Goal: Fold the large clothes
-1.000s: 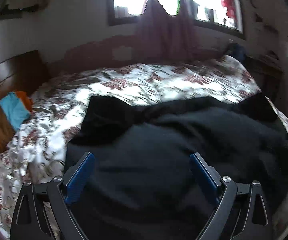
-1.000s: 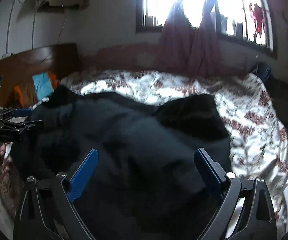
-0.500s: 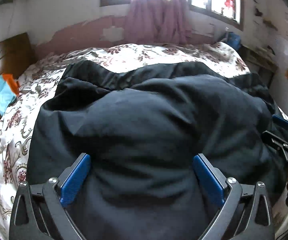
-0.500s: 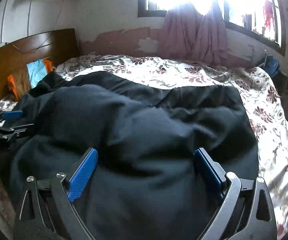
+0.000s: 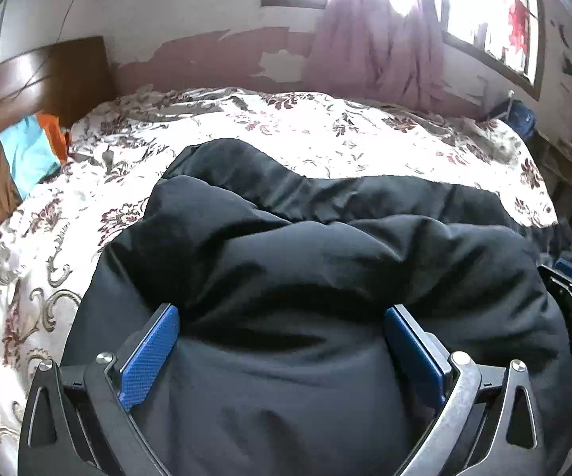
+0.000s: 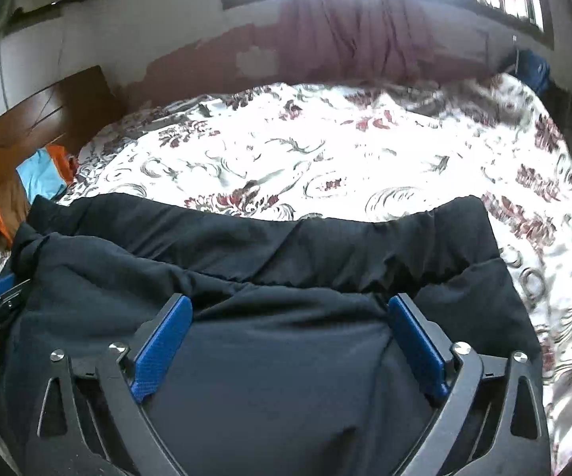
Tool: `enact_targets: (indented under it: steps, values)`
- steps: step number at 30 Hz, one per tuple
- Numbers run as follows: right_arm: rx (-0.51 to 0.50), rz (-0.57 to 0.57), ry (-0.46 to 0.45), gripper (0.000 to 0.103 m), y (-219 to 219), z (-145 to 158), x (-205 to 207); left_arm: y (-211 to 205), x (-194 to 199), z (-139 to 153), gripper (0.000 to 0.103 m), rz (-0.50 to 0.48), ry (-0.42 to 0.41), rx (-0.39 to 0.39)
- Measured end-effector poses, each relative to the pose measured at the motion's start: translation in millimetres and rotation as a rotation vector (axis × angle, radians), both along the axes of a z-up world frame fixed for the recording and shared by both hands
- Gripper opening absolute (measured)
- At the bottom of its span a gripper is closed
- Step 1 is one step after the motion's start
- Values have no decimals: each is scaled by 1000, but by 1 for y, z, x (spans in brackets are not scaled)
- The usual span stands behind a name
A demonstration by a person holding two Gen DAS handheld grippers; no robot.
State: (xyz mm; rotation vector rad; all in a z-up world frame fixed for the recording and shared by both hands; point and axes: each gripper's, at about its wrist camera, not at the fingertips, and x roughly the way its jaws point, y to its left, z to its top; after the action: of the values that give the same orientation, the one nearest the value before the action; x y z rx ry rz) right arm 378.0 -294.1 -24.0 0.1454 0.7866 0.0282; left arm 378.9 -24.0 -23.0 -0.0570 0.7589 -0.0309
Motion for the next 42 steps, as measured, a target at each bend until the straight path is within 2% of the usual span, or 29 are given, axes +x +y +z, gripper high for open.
enact_targets:
  steps: [6, 10, 17, 42]
  values:
    - [57, 8, -11, 102, -3, -18, -2, 8, 10, -11, 103, -24, 29, -67]
    - [81, 10, -22, 102, -6, -21, -2, 6, 3, -16, 103, -39, -9, -73]
    - [107, 14, -18, 102, -11, -25, -1, -2, 1, -19, 103, -41, -28, -44]
    - [107, 8, -46, 102, -12, -29, -5, -2, 6, -17, 103, -40, -35, -39]
